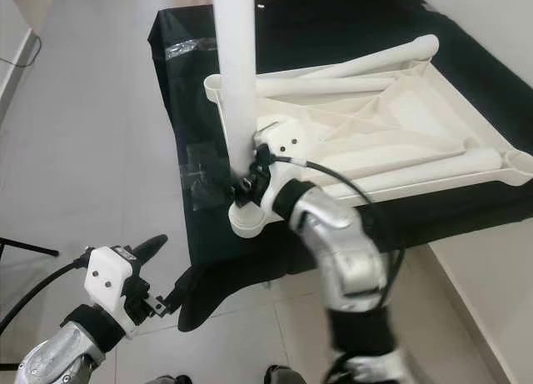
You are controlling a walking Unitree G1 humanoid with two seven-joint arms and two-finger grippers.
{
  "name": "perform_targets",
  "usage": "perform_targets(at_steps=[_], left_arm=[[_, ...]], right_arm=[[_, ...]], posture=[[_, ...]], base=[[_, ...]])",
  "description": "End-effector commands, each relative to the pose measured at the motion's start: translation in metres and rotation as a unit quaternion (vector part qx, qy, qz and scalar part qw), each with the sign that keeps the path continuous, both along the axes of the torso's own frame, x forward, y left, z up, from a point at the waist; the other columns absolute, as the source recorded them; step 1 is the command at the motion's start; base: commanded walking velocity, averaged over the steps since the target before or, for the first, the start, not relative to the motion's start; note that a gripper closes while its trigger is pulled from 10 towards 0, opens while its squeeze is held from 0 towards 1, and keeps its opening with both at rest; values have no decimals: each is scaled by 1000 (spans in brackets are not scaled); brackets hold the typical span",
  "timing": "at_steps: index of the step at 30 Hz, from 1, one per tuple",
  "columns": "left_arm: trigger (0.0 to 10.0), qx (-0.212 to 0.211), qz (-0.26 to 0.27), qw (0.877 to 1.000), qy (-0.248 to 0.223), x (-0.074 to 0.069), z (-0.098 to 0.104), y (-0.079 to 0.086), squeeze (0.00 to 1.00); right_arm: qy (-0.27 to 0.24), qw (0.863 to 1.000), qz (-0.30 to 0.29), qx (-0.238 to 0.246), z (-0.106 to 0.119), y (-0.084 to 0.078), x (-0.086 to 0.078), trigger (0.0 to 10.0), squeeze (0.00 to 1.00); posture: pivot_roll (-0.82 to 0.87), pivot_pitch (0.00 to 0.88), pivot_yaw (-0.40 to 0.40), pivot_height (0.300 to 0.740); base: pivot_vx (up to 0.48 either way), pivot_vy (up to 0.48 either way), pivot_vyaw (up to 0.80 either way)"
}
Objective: Building children table
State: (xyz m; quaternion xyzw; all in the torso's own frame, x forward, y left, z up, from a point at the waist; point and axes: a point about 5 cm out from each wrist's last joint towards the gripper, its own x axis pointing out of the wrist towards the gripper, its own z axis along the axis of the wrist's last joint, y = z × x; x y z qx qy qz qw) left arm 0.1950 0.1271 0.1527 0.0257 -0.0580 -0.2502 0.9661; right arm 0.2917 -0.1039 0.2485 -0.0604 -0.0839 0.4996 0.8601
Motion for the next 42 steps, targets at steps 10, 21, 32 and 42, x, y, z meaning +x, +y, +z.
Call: perform_targets(at_steps=[10, 21, 32, 42], left_arm=[[10000, 21, 24, 1000, -2, -8, -3, -2, 0], [10000, 23, 21, 1000, 2, -14, -1, -3, 0], [10000, 19, 15, 1000, 5, -14, -2, -2, 0], [10000, 21, 11, 1000, 2, -5, -2, 2, 0]], right_arm=[[-7, 984, 164, -74, 3, 1, 31, 10000, 0], [10, 969, 227, -93, 10, -15, 53, 0, 0], [-16, 994, 89, -69, -1, -36, 38, 0, 0], [73, 921, -383, 6, -64, -17, -7, 0, 0]], posture=[[109, 228, -46, 740], [118, 257, -34, 740], [62, 267, -33, 740], [22, 244, 4, 740]], base=[[0, 0, 0], [0, 0, 0], [0, 0, 0], [0, 0, 0]])
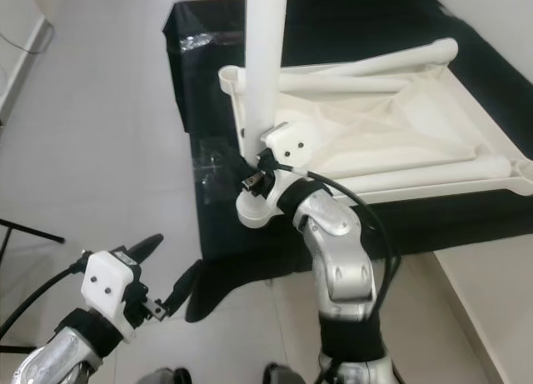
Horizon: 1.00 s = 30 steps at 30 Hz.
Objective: Building children table
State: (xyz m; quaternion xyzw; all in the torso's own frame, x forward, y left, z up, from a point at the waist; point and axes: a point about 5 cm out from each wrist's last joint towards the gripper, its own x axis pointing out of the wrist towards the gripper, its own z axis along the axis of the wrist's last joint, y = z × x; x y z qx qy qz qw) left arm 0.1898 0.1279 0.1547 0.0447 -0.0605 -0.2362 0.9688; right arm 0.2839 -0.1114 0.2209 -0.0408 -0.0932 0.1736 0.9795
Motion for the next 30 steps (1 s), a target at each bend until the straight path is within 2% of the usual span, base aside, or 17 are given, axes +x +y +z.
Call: perform_targets(at_steps=[1, 5, 11, 12, 13, 14, 16, 18, 21, 23, 24, 25, 26, 27, 28, 29, 30], left_arm=[[10000, 6, -6, 1000, 9, 3, -5, 0, 0], [10000, 10, -9, 1000, 7, 9, -8, 0, 0], [10000, 10, 6, 1000, 3, 11, -8, 2, 0], [10000, 10, 10, 1000, 2, 12, -8, 2, 0], [10000, 10, 10, 1000, 2, 12, -8, 2, 0], [10000, 9, 12, 1000, 2, 12, -8, 3, 0], [10000, 9, 11, 1000, 1, 12, -8, 2, 0], [10000, 8, 5, 1000, -1, 12, -8, 1, 0], [10000, 7, 3, 1000, -1, 10, -7, -1, 0], [10000, 6, 2, 1000, -1, 7, -6, -3, 0], [10000, 6, 2, 1000, -1, 6, -6, -3, 0], [10000, 5, 3, 1000, -1, 5, -6, -3, 0], [10000, 5, 3, 1000, 0, 3, -6, -3, 0], [10000, 5, 4, 1000, 2, 2, -6, -4, 0], [10000, 5, 4, 1000, 2, 2, -6, -4, 0], [10000, 4, 6, 1000, 3, -1, -5, -4, 0], [10000, 3, 6, 1000, 4, -2, -5, -4, 0]], right_arm=[[89, 996, -25, -10, -32, 1, 6, 0, 0], [66, 998, -10, 5, -17, 19, 21, 0, 0], [70, 997, -33, 9, -11, 26, 15, 235, 0], [68, 997, 1, 19, -10, 29, 12, 10000, 1000], [68, 997, 1, 19, -10, 29, 12, 10000, 1000], [67, 997, 27, 27, -10, 31, 10, 10000, 1000], [61, 990, 119, 50, -5, 30, 13, 10000, 1000], [32, 978, 203, 32, 8, 18, 25, 10000, 1000], [6, 964, 264, -16, 20, 8, 36, 10000, 1000], [-6, 948, 312, -57, 25, 4, 38, 10000, 1000], [-7, 945, 321, -63, 26, 4, 38, 10000, 1000], [-3, 940, 334, -73, 28, 1, 42, 10000, 871], [2, 933, 350, -81, 30, -1, 45, 10000, 871], [4, 927, 363, -93, 33, -3, 51, 10000, 0], [4, 927, 363, -93, 33, -3, 51, 10000, 0], [7, 915, 391, -101, 40, -5, 60, 10000, 0], [7, 911, 401, -100, 44, -5, 62, 10000, 0]], posture=[[26, 234, 1, 740], [29, 207, -11, 740], [35, 198, -20, 740], [38, 195, -26, 740], [38, 195, -26, 740], [38, 195, -26, 740], [38, 201, -28, 740], [43, 202, -29, 740], [52, 211, -32, 740], [65, 221, -35, 740], [65, 221, -35, 740], [80, 233, -37, 740], [80, 233, -37, 740], [88, 238, -42, 740], [88, 238, -42, 740], [95, 250, -47, 740], [95, 250, -47, 740]], base=[[0, 0, 0], [0, 0, 0], [0, 0, 0], [0, 0, 0], [0, 0, 0], [0, 0, 0], [0, 0, 0], [0, 0, 0], [0, 0, 0], [0, 0, 0], [0, 0, 0], [0, 0, 0], [0, 0, 0], [0, 0, 0], [0, 0, 0], [0, 0, 0], [0, 0, 0]])
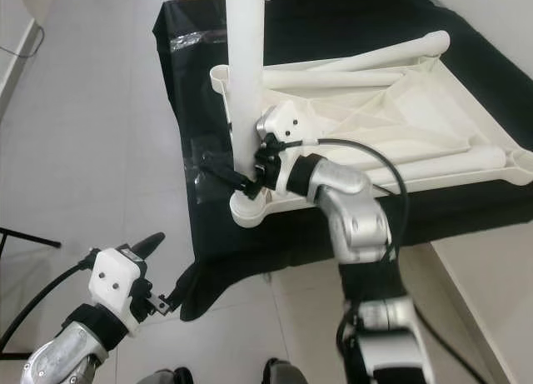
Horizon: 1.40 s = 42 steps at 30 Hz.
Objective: Building children table
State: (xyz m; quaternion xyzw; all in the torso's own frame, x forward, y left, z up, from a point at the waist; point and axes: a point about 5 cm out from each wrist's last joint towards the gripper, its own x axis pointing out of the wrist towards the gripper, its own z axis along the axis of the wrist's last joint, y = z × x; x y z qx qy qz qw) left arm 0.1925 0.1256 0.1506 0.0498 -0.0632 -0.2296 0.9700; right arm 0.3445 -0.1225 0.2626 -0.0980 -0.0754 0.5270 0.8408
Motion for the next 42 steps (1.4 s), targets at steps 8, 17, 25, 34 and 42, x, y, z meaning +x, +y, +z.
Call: perform_targets(at_steps=[8, 17, 25, 34, 42], left_arm=[[10000, -5, -1, 1000, 9, -10, 1, -5, 0], [10000, -9, -2, 1000, 11, -8, 0, -8, 0], [10000, -9, 0, 1000, 9, -1, -2, -8, 0], [10000, -5, -1, 1000, 7, 9, -5, -5, 0], [10000, 0, 8, 1000, 6, 16, -9, -4, 0]], right_arm=[[11, 988, 154, -8, 19, 3, 8, 10000, 0], [5, 985, 174, 12, 13, 5, 3, 0, 0], [8, 995, -62, 73, -19, 14, -22, 0, 0], [28, 931, -363, 27, -74, 24, -54, 0, 0], [8, 919, -393, 34, -65, 29, -43, 10000, 0]], posture=[[101, 267, -61, 740], [64, 250, -63, 740], [32, 231, -58, 740], [-3, 189, -29, 740], [3, 165, -32, 740]], base=[[0, 0, 0], [0, 0, 0], [0, 0, 0], [0, 0, 0], [0, 0, 0]])
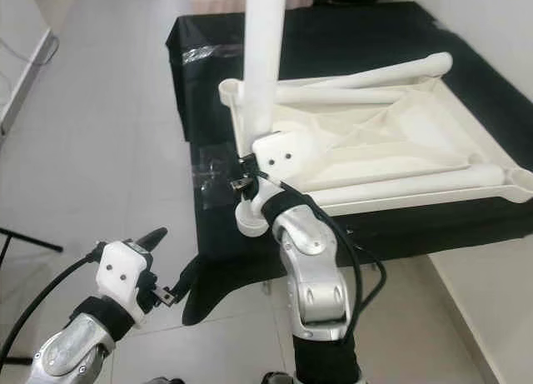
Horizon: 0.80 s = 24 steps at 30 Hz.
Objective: Building children table
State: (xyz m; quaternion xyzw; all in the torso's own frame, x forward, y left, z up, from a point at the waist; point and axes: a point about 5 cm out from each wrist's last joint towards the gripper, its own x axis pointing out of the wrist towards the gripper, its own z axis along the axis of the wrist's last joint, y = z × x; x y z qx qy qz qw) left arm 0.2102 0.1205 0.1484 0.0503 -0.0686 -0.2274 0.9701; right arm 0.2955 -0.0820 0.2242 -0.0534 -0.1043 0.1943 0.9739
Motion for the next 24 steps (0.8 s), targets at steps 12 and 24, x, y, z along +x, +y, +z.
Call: perform_targets(at_steps=[12, 24], left_arm=[[10000, -1, 53, 998, 16, 7, -11, 11, 0], [10000, 36, 165, 985, 37, 8, -21, 39, 0]], right_arm=[[33, 998, -50, -5, -36, -39, -16, 10000, 1000], [93, 985, -132, -67, -78, -76, -52, 10000, 776]], posture=[[-20, 143, -23, 740], [-35, 120, -4, 740]], base=[[0, 0, 0], [0, 0, 0]])
